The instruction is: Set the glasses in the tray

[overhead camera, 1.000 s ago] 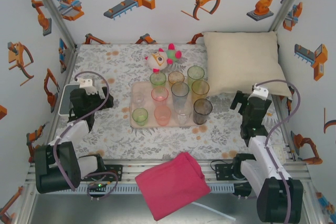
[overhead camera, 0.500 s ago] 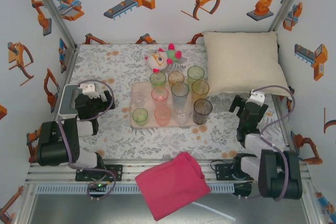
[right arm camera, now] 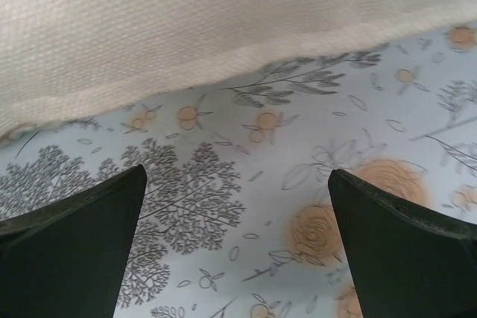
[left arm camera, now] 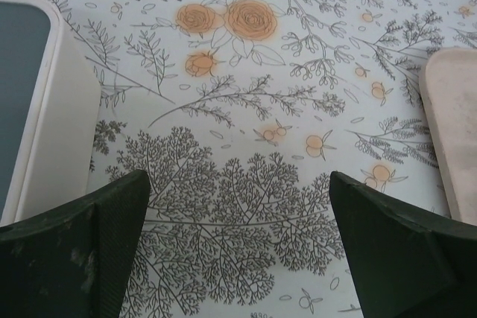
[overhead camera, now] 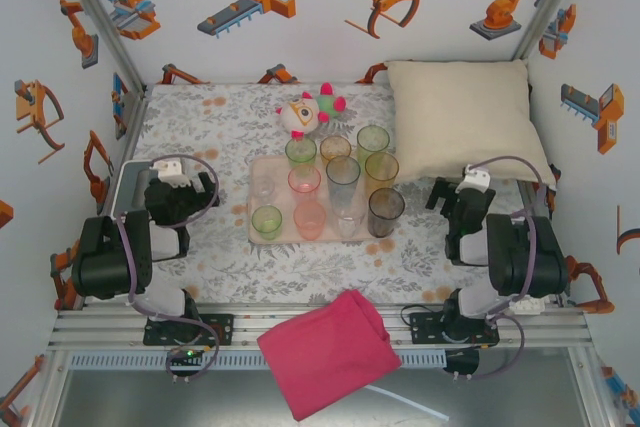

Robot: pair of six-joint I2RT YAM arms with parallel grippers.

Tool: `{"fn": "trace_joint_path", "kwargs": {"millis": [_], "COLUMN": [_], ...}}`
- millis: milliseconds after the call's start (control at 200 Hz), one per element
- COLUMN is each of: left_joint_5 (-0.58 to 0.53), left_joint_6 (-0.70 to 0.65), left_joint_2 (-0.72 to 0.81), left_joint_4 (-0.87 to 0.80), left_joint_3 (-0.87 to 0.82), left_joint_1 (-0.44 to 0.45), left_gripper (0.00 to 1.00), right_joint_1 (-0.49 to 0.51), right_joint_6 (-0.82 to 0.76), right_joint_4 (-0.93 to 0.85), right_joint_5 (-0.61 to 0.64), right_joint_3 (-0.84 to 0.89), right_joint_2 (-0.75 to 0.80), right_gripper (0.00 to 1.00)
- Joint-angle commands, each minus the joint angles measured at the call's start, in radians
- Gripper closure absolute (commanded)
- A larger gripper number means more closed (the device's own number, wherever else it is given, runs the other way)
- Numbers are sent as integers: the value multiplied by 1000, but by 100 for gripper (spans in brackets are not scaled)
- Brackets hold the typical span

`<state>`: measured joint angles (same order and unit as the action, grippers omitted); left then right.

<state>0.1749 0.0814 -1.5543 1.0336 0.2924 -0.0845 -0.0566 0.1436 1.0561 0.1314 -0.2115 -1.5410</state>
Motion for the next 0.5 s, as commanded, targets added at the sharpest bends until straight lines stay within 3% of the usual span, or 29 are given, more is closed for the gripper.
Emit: {"fn": "trace_joint_path", "kwargs": {"millis": [0, 185, 496], "left_joint_5": [-13, -50, -124], "left_joint_6": [-1, -27, -44], "left_joint_2": [12, 11, 12], "left_joint_4": [-74, -157, -201], "left_joint_3": [53, 93, 116], "left_joint_1": [11, 40, 75], "left_gripper": [3, 3, 3], "right_joint_1": [-7, -7, -7], "right_joint_6": [-35, 4, -20], "right_joint_4": [85, 17, -77], "right_joint_5": [-71, 34, -39], "right_joint_3": [-36, -58, -114], "right_joint_2": [-9, 4, -1], "right_gripper": [1, 1, 1]}}
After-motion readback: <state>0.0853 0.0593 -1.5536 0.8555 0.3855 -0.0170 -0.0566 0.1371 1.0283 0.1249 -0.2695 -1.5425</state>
